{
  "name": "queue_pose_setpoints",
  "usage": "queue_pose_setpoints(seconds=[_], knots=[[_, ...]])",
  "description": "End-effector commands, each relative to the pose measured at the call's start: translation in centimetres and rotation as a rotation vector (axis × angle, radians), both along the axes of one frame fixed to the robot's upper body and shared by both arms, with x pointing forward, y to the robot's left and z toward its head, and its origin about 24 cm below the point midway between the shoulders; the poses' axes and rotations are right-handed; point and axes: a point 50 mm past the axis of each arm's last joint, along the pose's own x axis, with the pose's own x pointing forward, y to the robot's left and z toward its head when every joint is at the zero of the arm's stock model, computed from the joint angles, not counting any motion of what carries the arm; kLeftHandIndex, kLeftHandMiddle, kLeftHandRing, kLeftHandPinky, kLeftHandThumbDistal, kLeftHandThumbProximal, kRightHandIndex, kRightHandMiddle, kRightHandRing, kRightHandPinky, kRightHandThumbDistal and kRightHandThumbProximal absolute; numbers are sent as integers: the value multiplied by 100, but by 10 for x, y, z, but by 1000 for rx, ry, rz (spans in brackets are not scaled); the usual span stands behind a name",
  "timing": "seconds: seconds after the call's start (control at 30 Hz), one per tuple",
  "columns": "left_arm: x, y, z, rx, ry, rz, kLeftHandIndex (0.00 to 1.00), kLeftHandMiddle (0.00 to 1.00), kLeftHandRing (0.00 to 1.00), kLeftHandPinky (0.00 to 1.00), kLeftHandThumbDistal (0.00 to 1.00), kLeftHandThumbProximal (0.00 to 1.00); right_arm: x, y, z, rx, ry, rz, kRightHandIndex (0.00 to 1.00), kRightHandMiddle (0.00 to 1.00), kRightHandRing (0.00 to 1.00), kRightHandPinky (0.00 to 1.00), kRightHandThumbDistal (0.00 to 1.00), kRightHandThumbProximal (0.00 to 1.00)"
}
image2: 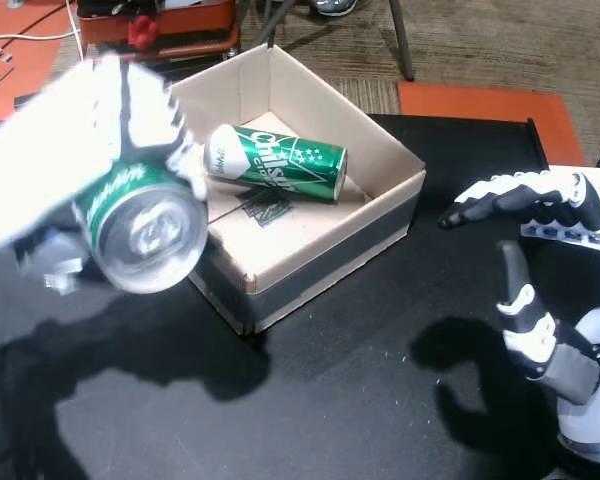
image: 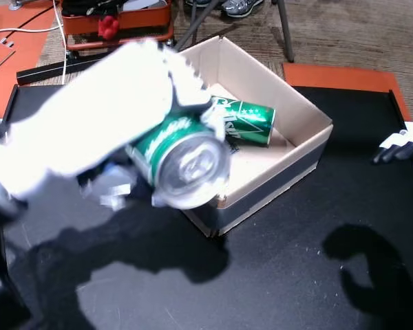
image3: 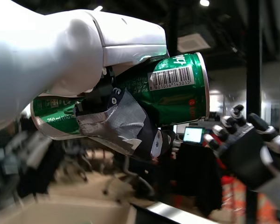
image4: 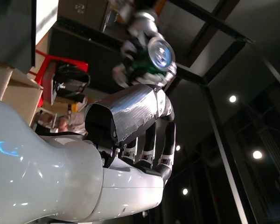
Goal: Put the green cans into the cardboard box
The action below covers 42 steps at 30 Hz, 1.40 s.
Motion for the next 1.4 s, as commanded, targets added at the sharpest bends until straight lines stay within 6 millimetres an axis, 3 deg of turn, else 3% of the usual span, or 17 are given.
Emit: queue_pose_setpoints(seconds=[0.0, 0.03, 0.07, 0.1, 0.2, 0.3, 0.37, 0.43, 0.53, 0.6, 0.87, 1.0, 1.07, 1.13, 1.23, 1.3, 1.37], knots=[[17, -7, 20, 84, -76, 101, 3, 22, 29, 34, 22, 0, 4, 3, 1, -14, -12, -1, 41, 44, 50, 56, 58, 0], [24, -10, 24, 100, -105, 142, 5, 25, 31, 34, 24, 0, 5, 4, 1, -15, -13, 2, 41, 44, 50, 56, 58, 0], [32, -15, 28, 113, -125, 174, 9, 28, 32, 32, 39, 0, 6, 4, 1, -14, -14, 7, 41, 45, 50, 56, 58, 0], [39, -18, 32, 121, -144, 199, 12, 31, 35, 31, 44, 0, 6, 5, 1, -12, -13, 14, 42, 45, 50, 57, 57, 0], [56, -31, 39, 138, -205, 253, 16, 42, 51, 34, 23, 0, 7, 5, 2, -15, -21, 17, 42, 46, 51, 58, 57, 0], [67, -41, 39, 172, -225, 291, 15, 50, 71, 39, 25, 0, 7, 5, 2, -19, -21, 14, 43, 46, 52, 58, 55, 0], [74, -48, 37, 220, -219, 330, 20, 49, 66, 48, 26, 0, 7, 4, 2, -23, -29, 18, 43, 46, 52, 59, 54, 0], [80, -54, 35, 250, -211, 370, 16, 41, 58, 50, 33, 0, 8, 4, 1, -21, -32, 17, 43, 47, 52, 59, 55, 0], [87, -63, 30, 286, -187, 451, 8, 34, 52, 51, 27, 0, 9, 4, -1, -9, -33, 32, 43, 46, 52, 59, 55, 0], [92, -66, 24, 304, -134, 506, 6, 35, 55, 52, 22, 0, 10, 5, -2, -6, -33, 44, 43, 47, 52, 59, 55, 0], [100, -66, -12, 337, 131, 655, 11, 48, 69, 64, 21, 0, 11, 2, -2, -19, -60, 49, 41, 47, 54, 60, 51, 2], [97, -67, -29, 366, 187, 660, 11, 40, 56, 52, 30, 0, 11, 1, -2, -16, -67, 38, 40, 46, 53, 60, 50, 2], [96, -67, -39, 402, 241, 665, 20, 43, 54, 49, 33, 0, 11, 1, -2, -14, -73, 32, 40, 46, 53, 60, 51, 2], [94, -68, -49, 438, 280, 655, 22, 38, 41, 39, 40, 0, 11, 0, -2, -11, -74, 32, 41, 47, 53, 60, 51, 2], [90, -69, -62, 478, 300, 632, 14, 26, 32, 32, 40, 0, 11, -1, -2, -6, -75, 37, 42, 47, 54, 60, 50, 1], [87, -70, -69, 497, 300, 612, 11, 23, 32, 32, 35, 0, 12, -1, -3, -8, -75, 38, 41, 47, 53, 60, 52, 2], [84, -71, -73, 496, 298, 596, 10, 23, 32, 31, 38, 0, 13, -1, -3, -15, -78, 35, 41, 47, 54, 61, 49, 4]])
